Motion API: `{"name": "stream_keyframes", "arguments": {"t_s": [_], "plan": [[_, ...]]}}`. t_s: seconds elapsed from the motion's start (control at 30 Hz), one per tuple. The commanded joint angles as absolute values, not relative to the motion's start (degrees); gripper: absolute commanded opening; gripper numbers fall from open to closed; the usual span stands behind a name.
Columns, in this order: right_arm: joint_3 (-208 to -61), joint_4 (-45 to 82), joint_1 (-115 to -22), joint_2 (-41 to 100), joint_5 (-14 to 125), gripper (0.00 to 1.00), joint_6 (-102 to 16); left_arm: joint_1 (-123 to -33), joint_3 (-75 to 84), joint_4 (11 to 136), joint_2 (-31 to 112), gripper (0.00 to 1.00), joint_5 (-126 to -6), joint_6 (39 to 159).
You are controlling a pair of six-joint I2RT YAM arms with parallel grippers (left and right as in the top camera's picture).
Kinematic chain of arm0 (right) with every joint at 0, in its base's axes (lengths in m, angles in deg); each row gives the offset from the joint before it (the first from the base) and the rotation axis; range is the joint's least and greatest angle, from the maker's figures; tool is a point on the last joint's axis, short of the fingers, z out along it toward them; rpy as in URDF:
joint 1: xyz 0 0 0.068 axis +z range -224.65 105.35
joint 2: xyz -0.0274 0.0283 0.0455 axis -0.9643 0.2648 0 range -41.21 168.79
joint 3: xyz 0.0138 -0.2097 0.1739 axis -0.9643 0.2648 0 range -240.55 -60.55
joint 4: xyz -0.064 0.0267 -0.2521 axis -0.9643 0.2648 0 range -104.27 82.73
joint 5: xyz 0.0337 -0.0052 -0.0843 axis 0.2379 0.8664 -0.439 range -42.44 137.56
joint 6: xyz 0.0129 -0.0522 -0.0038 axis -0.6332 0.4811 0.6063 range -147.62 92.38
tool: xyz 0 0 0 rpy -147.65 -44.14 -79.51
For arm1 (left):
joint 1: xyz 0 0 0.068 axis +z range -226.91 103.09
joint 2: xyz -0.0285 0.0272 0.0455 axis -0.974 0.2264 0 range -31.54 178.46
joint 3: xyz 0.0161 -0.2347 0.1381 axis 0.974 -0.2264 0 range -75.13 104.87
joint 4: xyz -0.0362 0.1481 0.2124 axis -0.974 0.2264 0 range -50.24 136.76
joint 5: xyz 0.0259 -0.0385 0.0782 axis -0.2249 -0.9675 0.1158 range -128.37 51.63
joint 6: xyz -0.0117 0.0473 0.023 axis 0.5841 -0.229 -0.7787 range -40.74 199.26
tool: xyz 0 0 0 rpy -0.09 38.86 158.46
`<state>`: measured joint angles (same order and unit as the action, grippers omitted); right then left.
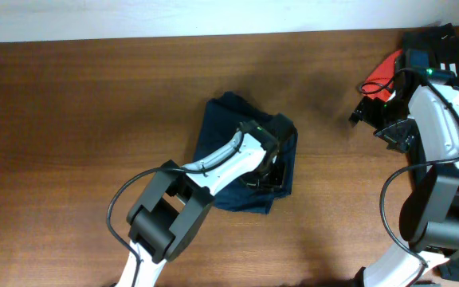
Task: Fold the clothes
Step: 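Grasp the folded shorts with the left gripper and drag them to the left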
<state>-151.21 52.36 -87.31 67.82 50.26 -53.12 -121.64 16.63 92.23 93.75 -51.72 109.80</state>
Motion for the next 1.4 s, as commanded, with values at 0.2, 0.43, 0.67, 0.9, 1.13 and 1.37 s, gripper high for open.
{"name": "stream_keyframes", "arguments": {"t_s": [0.2, 0.43, 0.67, 0.9, 1.13, 1.37], "plan": [[-151.84, 52.36, -87.42, 68.13, 49.96, 0.99, -53.45, -122.41, 35.34, 106.35, 95.06, 0.19, -51.04, 111.77], [-151.84, 52.38, -87.42, 68.13, 49.96, 0.99, -53.45, -121.73, 34.29, 87.27, 99.02, 0.23, -41.79, 111.79], [-151.84, 52.38, -87.42, 68.13, 49.96, 0.99, -53.45, -120.72, 37.02, 84.05, 105.82, 0.34, -41.12, 110.44], [-151.84, 52.38, -87.42, 68.13, 49.96, 0.99, -53.45, -106.69, 55.28, 111.07, 100.75, 0.99, -40.90, 105.10], [-151.84, 52.38, -87.42, 68.13, 49.96, 0.99, -53.45, -85.84, 44.67, 125.54, 100.90, 0.99, -61.73, 76.51], [-151.84, 52.38, -87.42, 68.13, 49.96, 0.99, -53.45, -90.10, 22.40, 111.05, 100.90, 0.94, -77.03, 70.31]]}}
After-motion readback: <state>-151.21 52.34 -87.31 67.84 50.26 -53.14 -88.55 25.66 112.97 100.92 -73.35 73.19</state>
